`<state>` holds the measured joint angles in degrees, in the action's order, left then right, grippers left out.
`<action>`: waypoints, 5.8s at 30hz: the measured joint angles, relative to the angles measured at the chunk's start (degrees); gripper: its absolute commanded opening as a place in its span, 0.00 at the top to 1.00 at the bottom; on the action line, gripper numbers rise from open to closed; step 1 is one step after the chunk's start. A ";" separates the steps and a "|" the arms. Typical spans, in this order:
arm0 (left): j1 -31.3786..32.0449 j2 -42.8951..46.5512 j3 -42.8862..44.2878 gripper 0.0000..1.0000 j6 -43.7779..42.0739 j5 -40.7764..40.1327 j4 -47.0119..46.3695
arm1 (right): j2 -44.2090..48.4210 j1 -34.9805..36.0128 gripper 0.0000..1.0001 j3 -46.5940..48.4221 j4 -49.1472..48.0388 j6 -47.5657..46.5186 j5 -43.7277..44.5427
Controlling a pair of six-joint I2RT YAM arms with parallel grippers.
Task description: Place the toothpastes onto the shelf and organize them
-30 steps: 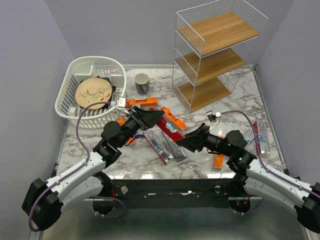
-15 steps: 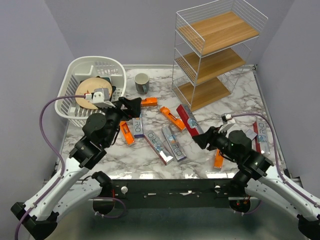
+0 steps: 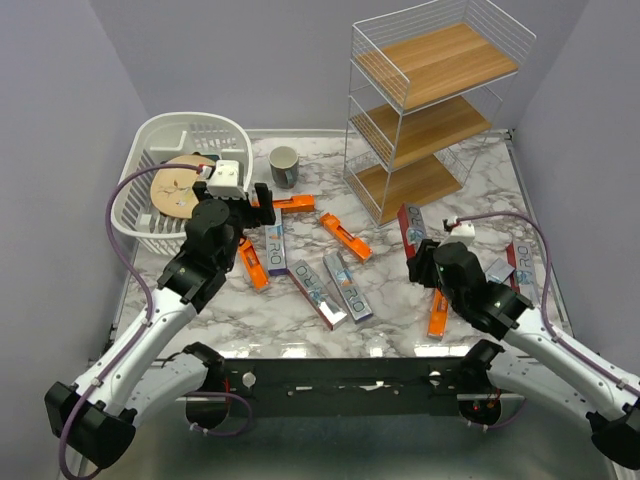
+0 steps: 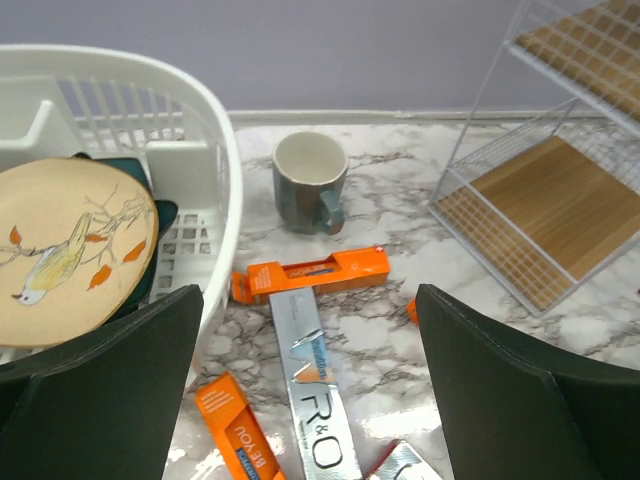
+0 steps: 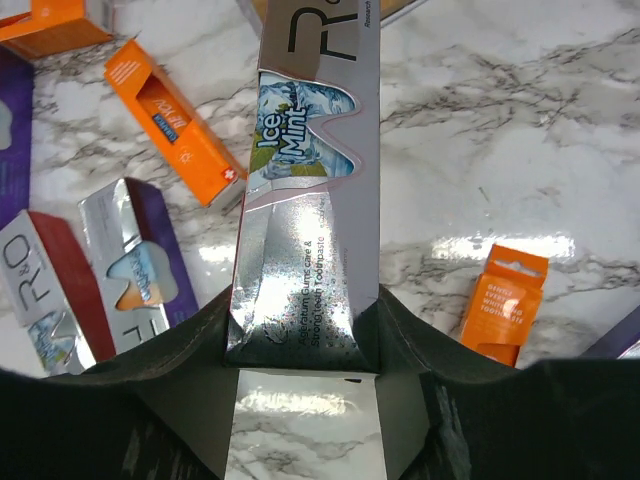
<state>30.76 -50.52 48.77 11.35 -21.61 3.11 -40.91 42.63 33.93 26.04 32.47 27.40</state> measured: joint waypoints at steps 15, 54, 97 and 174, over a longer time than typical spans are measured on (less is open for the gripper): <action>-5.38 5.84 -6.14 0.01 -5.60 0.85 -5.84 | -22.71 -20.61 0.67 1.73 -27.50 -18.67 -16.65; -10.84 4.31 -6.14 0.01 -4.44 6.29 -6.91 | -47.06 -25.24 0.24 11.96 -33.88 -17.81 -34.38; -10.88 3.41 -6.14 0.01 -3.56 7.28 -6.88 | -51.69 -25.24 0.47 1.75 -58.93 31.76 -23.71; -12.72 0.72 -6.14 0.01 -1.01 11.13 -6.54 | -32.52 -27.21 0.16 -3.54 -45.40 12.20 -30.21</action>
<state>18.04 -49.80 42.63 10.35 -10.48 -3.42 -73.43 15.42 30.39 -19.35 44.66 -2.81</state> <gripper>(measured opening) 0.991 0.781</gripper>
